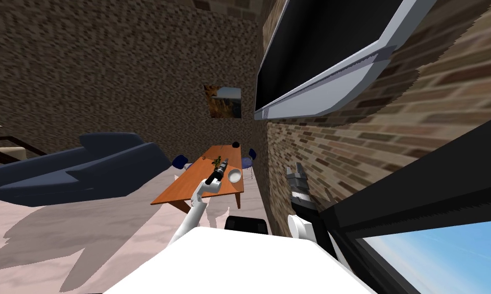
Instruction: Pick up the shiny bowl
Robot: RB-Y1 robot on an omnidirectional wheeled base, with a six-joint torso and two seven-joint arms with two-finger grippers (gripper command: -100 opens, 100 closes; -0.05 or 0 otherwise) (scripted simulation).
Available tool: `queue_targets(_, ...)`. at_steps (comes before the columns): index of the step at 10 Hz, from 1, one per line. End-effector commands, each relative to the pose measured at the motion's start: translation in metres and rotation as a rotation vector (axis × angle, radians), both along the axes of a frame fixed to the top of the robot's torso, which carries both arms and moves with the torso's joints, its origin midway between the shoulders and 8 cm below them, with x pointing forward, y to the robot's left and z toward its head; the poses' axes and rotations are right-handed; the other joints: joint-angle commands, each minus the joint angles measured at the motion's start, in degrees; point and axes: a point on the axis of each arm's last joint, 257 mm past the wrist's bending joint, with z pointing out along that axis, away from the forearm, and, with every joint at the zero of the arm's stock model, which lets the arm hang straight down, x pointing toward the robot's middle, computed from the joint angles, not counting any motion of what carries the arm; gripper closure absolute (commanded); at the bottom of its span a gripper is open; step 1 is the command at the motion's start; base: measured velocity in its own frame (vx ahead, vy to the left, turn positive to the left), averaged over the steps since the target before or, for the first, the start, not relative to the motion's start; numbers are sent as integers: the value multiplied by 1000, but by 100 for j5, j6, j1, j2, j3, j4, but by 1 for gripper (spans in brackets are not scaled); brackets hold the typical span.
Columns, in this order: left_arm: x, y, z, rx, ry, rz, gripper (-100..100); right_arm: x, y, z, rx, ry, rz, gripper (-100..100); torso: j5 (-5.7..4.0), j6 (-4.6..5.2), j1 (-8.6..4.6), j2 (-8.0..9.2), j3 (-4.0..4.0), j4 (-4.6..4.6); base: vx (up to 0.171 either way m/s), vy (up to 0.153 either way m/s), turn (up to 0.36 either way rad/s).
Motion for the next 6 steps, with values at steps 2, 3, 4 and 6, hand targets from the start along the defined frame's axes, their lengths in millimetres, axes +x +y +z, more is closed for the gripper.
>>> queue_targets(2,5,2,-23,10,87,7,-100,0,0,0,0,0,0,0,0,1,-1,-2,-1,0,11,-10,-28)
queue_targets(3,4,3,-26,10,96,9,-100,0,0,0,0,0,0,0,0,0,0,-1,-1,-1,5,-5,4)
queue_targets(4,10,4,-36,18,138,11,-100,0,0,0,0,0,0,0,0,-1,1,1,1,0,6,-12,-28)
queue_targets(6,13,6,-52,26,205,17,-100,0,0,0,0,0,0,0,0,0,0,0,0,0,10,-11,-26)
